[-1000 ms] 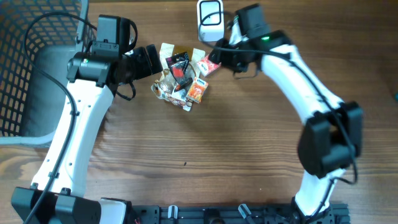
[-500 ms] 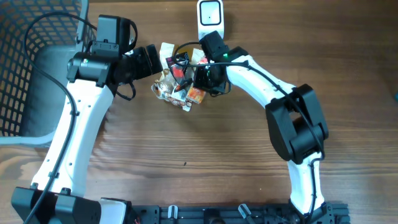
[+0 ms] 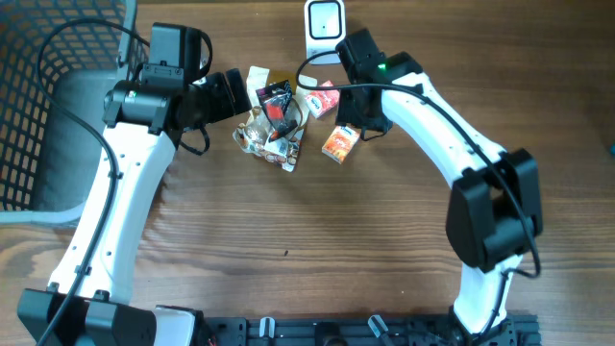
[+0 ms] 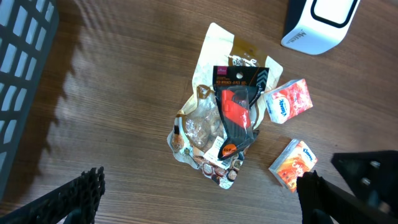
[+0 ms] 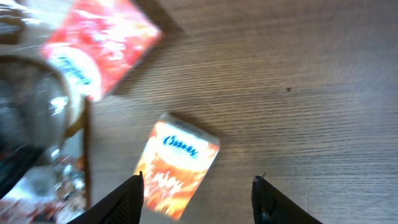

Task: Scan the item barcode
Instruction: 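Return the right gripper to the pile and grasp the orange Kleenex pack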

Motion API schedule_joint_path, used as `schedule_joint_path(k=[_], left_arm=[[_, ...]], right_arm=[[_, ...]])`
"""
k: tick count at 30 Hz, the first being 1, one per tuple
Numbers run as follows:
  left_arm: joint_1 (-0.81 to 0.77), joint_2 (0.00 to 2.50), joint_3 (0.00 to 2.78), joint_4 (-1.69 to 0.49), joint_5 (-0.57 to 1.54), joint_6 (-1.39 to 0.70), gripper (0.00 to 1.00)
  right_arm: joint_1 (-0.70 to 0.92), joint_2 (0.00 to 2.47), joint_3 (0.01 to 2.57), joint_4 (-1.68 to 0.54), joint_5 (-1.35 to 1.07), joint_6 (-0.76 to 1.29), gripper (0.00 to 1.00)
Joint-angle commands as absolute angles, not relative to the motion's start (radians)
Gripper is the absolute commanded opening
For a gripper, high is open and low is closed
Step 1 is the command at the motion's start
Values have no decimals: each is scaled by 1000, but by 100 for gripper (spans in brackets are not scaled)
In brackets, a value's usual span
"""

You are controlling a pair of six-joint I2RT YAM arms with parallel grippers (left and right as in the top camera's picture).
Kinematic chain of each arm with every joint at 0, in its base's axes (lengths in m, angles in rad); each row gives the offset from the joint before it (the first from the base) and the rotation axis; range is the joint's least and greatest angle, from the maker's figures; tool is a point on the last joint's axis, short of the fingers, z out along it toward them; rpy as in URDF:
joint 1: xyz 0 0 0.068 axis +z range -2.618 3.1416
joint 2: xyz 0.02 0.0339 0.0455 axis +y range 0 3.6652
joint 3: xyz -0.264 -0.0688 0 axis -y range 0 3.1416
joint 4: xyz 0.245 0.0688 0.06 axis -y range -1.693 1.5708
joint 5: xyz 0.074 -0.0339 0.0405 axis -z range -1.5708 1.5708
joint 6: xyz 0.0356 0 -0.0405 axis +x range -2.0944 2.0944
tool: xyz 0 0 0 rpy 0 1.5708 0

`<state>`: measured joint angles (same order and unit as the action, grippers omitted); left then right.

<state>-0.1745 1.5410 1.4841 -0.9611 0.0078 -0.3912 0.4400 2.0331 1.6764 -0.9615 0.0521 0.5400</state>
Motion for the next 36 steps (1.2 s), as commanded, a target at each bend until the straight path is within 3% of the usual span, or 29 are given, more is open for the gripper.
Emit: schedule_joint_path(k=[1,6,10,13,15,19,27,36], left_arm=[[-173,1545,1487,-959,2,-400,100],[-173,1545,1487,-959,2,-400,100],[-173,1545,1487,-959,2,-400,100],[-173,1545,1487,-959,2,-400,100],[-173,1545,1487,-959,2,-400,100],[-173,1545,1487,-959,2,-400,100],[-173,1545,1487,-959,2,-400,100],[-173,1545,1487,-959,2,-400,100]], right_arm=[[471,1996,1675,-963,22,454,61],[530,2007,1654,-929,29,634,61],[587,2007,1555,-849,206,834,59],[598,2008,1492,-813,255,910,50],[598,2008,1459,-772,271,916,44],[599,2008,1431,-727,299,911,41],[688,2009,1431,-667,374,871,48],[699,2080,1431,-702,401,892,48]])
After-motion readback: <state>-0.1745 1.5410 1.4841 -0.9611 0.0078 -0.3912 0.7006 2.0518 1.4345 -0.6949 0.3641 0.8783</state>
